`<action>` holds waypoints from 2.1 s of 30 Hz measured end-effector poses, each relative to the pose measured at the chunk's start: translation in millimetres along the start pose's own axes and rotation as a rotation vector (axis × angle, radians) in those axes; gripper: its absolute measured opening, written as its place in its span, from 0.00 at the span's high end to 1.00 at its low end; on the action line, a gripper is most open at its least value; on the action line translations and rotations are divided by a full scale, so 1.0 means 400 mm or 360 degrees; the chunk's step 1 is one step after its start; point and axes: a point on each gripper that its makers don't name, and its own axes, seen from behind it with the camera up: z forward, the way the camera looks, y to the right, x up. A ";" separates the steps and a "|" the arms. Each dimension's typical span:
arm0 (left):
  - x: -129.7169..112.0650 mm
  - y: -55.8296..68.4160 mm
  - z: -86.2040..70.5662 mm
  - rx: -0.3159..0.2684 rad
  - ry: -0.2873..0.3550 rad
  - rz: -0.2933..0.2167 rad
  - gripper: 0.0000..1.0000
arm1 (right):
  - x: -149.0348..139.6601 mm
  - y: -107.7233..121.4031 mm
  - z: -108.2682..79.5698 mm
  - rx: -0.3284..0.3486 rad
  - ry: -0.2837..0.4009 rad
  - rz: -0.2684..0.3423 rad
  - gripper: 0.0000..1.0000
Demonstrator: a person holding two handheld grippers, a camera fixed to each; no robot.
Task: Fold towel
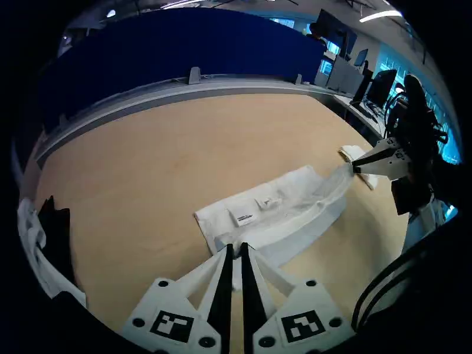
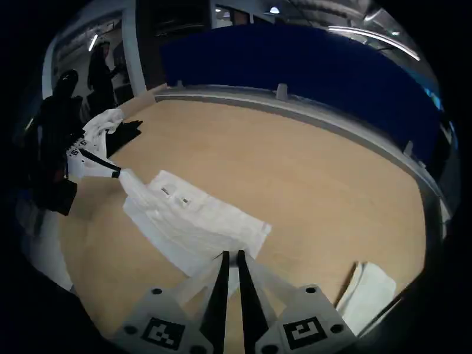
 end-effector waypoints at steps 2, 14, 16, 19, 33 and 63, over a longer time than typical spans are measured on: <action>-0.006 -0.008 0.021 -0.0003 -0.0019 0.0000 0.91 | -0.004 0.007 0.015 0.0001 -0.0015 0.0022 0.89; -0.035 -0.037 0.084 -0.0002 -0.0051 -0.0012 0.89 | -0.025 0.030 0.068 -0.0044 -0.0060 0.0083 0.89; -0.034 -0.043 0.090 0.0010 -0.0047 -0.0014 0.88 | -0.026 0.033 0.075 -0.0059 -0.0061 0.0082 0.89; -0.032 -0.051 0.100 0.0031 -0.0046 -0.0008 0.85 | -0.026 0.039 0.086 -0.0087 -0.0062 0.0076 0.89; -0.025 -0.090 0.094 0.0136 -0.0024 0.0015 0.68 | -0.011 0.066 0.089 -0.0197 -0.0012 0.0049 0.29; -0.076 -0.076 0.007 0.0165 -0.0005 -0.0045 0.02 | -0.063 0.044 0.023 -0.0221 0.0003 0.0052 0.00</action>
